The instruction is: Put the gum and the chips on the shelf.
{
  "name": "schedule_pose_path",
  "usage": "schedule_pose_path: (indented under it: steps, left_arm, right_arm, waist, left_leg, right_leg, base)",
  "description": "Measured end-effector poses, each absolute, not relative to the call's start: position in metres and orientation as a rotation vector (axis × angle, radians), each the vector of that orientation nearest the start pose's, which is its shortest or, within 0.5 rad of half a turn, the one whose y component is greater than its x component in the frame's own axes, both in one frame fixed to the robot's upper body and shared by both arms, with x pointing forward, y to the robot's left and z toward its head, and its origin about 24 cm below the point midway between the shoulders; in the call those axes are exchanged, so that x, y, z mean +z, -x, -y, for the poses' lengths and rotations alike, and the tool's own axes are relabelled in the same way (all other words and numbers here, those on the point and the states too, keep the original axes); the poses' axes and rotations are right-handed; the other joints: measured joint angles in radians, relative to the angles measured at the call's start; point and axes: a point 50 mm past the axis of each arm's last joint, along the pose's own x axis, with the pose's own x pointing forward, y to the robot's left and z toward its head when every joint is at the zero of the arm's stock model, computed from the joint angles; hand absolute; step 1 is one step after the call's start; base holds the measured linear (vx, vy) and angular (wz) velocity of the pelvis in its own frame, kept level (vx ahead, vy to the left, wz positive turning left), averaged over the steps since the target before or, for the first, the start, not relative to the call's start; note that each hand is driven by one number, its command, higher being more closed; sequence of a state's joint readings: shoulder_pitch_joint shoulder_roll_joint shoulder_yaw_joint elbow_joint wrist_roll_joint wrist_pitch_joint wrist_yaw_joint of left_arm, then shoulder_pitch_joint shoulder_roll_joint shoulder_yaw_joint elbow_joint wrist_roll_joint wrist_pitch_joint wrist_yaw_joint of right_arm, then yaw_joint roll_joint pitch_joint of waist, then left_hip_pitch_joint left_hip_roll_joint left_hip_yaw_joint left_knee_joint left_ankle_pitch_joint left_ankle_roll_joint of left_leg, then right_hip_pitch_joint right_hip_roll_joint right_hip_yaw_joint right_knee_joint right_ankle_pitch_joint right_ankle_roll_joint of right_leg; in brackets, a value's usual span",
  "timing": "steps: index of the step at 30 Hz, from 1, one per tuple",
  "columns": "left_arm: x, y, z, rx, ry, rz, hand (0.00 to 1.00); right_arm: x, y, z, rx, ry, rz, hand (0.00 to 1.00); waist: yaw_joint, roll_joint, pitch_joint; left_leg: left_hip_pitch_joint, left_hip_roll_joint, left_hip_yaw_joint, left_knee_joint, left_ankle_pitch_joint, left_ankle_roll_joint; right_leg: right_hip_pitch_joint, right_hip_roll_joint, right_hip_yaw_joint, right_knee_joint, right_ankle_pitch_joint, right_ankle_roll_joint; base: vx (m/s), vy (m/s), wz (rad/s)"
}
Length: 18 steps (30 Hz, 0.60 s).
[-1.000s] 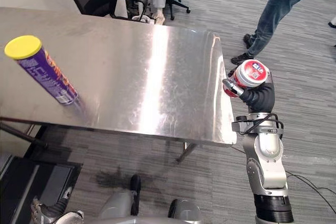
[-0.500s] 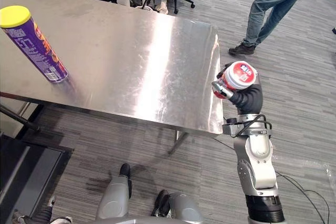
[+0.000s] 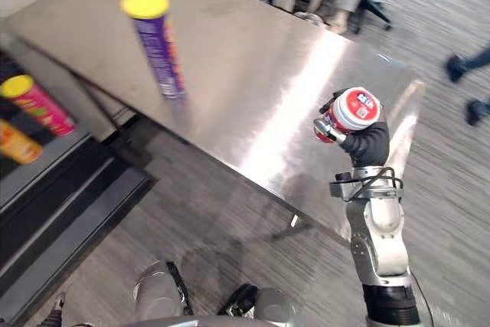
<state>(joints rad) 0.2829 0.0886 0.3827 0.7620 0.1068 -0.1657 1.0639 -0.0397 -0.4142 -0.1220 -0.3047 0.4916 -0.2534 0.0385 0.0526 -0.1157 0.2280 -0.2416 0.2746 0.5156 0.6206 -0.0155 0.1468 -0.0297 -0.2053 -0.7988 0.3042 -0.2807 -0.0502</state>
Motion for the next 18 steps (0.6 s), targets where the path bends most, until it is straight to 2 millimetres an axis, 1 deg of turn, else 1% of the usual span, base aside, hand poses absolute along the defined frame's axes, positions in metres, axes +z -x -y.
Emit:
schedule_pose_path:
  steps: [1,2,3,4,5,6,7,8,9,10,11,12,13,14,16,17,18]
  left_arm:
    - [-0.101,-0.042,-0.287,1.423,-0.553,-0.762,0.0]
    - [-0.104,-0.037,-0.28,1.434,-0.538,-0.788,0.0]
    - [-0.107,-0.034,-0.277,1.43,-0.535,-0.811,0.0]
    - [-0.112,-0.03,-0.27,1.427,-0.524,-0.849,0.0]
    - [-0.114,-0.03,-0.266,1.415,-0.525,-0.856,0.0]
    - [-0.113,-0.031,-0.266,1.41,-0.528,-0.852,0.0]
    - [-0.113,-0.034,-0.267,1.409,-0.524,-0.838,0.0]
    - [-0.112,-0.037,-0.267,1.41,-0.516,-0.82,0.0]
    - [-0.112,-0.039,-0.267,1.407,-0.514,-0.814,0.0]
    - [-0.111,-0.042,-0.266,1.4,-0.509,-0.799,0.0]
    - [-0.111,-0.045,-0.265,1.391,-0.508,-0.79,0.0]
    - [-0.111,-0.047,-0.264,1.383,-0.508,-0.786,0.0]
    - [-0.112,-0.049,-0.262,1.358,-0.509,-0.782,0.0]
    - [-0.113,-0.05,-0.259,1.326,-0.504,-0.781,0.0]
    - [-0.114,-0.05,-0.256,1.278,-0.502,-0.782,0.0]
    - [-0.114,-0.05,-0.255,1.268,-0.503,-0.777,0.0]
    - [-0.113,-0.052,-0.254,1.251,-0.505,-0.762,0.0]
  right_arm:
    - [0.169,-0.238,0.223,0.065,-0.043,0.621,1.0]
    - [0.172,-0.24,0.225,0.063,-0.037,0.627,1.0]
    - [0.173,-0.24,0.226,0.058,-0.037,0.631,1.0]
    - [0.171,-0.238,0.231,0.033,-0.03,0.623,1.0]
    - [0.17,-0.236,0.236,0.007,-0.027,0.621,1.0]
    - [0.171,-0.235,0.238,-0.002,-0.025,0.623,1.0]
    - [0.173,-0.235,0.241,-0.019,-0.022,0.633,1.0]
    - [0.176,-0.236,0.242,-0.036,-0.025,0.645,1.0]
    - [0.177,-0.236,0.243,-0.044,-0.028,0.648,1.0]
    - [0.176,-0.236,0.245,-0.064,-0.032,0.647,1.0]
    - [0.173,-0.239,0.247,-0.085,-0.035,0.632,1.0]
    - [0.172,-0.24,0.249,-0.098,-0.034,0.625,1.0]
    - [0.17,-0.243,0.25,-0.115,-0.038,0.613,1.0]
    - [0.17,-0.246,0.251,-0.123,-0.043,0.615,1.0]
    - [0.176,-0.251,0.244,-0.105,-0.057,0.637,1.0]
    - [0.177,-0.252,0.242,-0.096,-0.061,0.643,1.0]
    - [0.177,-0.253,0.24,-0.088,-0.061,0.648,1.0]
  waist:
    - [-0.005,0.005,-0.003]
    - [0.005,0.023,-0.002]
    - [0.005,0.03,-0.004]
    - [-0.008,0.045,-0.014]
    - [-0.031,0.044,-0.016]
    - [-0.037,0.04,-0.02]
    - [-0.039,0.035,-0.028]
    - [-0.048,0.035,-0.032]
    - [-0.053,0.04,-0.035]
    - [-0.056,0.045,-0.038]
    - [-0.056,0.046,-0.038]
    - [-0.056,0.045,-0.037]
    - [-0.056,0.04,-0.036]
    - [-0.05,0.037,-0.036]
    - [-0.043,0.036,-0.035]
    - [-0.042,0.036,-0.035]
    - [-0.029,0.036,-0.035]
  left_leg:
    - [0.007,-0.011,0.012,-0.029,-0.021,-0.012]
    - [0.019,0.035,0.058,0.054,-0.063,-0.052]
    - [0.032,0.046,0.059,0.061,-0.062,-0.064]
    - [0.069,0.052,0.05,0.004,-0.038,-0.089]
    - [0.077,0.015,0.061,-0.059,-0.04,-0.098]
    - [0.077,-0.001,0.063,-0.087,-0.039,-0.099]
    - [0.072,-0.038,0.06,-0.152,-0.041,-0.101]
    - [0.068,-0.073,0.045,-0.221,-0.045,-0.108]
    - [0.069,-0.086,0.042,-0.256,-0.049,-0.118]
    - [0.072,-0.108,0.026,-0.316,-0.06,-0.136]
    - [0.079,-0.125,0.011,-0.358,-0.066,-0.145]
    - [0.08,-0.131,0.011,-0.37,-0.068,-0.148]
    - [0.084,-0.146,0.013,-0.382,-0.069,-0.148]
    - [0.086,-0.154,0.02,-0.376,-0.076,-0.136]
    - [0.089,-0.16,0.023,-0.364,-0.09,-0.118]
    - [0.09,-0.159,0.023,-0.363,-0.093,-0.118]
    - [0.096,-0.157,0.023,-0.369,-0.099,-0.121]
  right_leg:
    - [0.019,0.003,-0.035,-0.035,0.021,0.022]
    - [0.016,0.0,-0.059,-0.012,0.029,0.02]
    - [0.016,-0.005,-0.072,0.001,0.028,0.02]
    - [0.015,-0.024,-0.11,0.037,0.026,0.019]
    - [0.011,-0.056,-0.146,0.067,0.025,0.019]
    - [0.008,-0.07,-0.159,0.076,0.025,0.019]
    - [-0.008,-0.094,-0.181,0.091,0.025,0.019]
    - [-0.022,-0.113,-0.209,0.105,0.025,0.019]
    - [-0.026,-0.117,-0.221,0.109,0.025,0.019]
    - [-0.04,-0.131,-0.24,0.137,0.025,0.019]
    - [-0.047,-0.151,-0.249,0.174,0.025,0.019]
    - [-0.048,-0.162,-0.249,0.196,0.025,0.019]
    - [-0.047,-0.193,-0.249,0.241,0.026,0.018]
    - [-0.045,-0.22,-0.245,0.279,0.029,0.021]
    - [-0.045,-0.25,-0.23,0.328,0.047,0.022]
    - [-0.05,-0.255,-0.223,0.341,0.059,0.019]
    - [-0.06,-0.26,-0.198,0.363,0.081,0.024]
  base:
    - [-0.12,0.004,0.97]
    - [-0.04,0.033,0.54]
    - [0.02,0.072,0.65]
    - [0.03,0.116,1.01]
    - [0.02,0.128,1.1]
    - [0.0,0.143,1.01]
    - [-0.01,0.171,0.86]
    - [-0.01,0.177,0.85]
    - [-0.02,0.199,0.89]
    - [0.01,0.144,0.86]
    - [0.02,0.18,0.83]
    - [0.01,0.175,0.83]
    - [-0.02,0.208,0.75]
    - [-0.03,0.168,0.65]
    - [-0.02,0.128,0.32]
    - [-0.03,0.122,0.12]
    - [-0.03,0.103,-0.03]
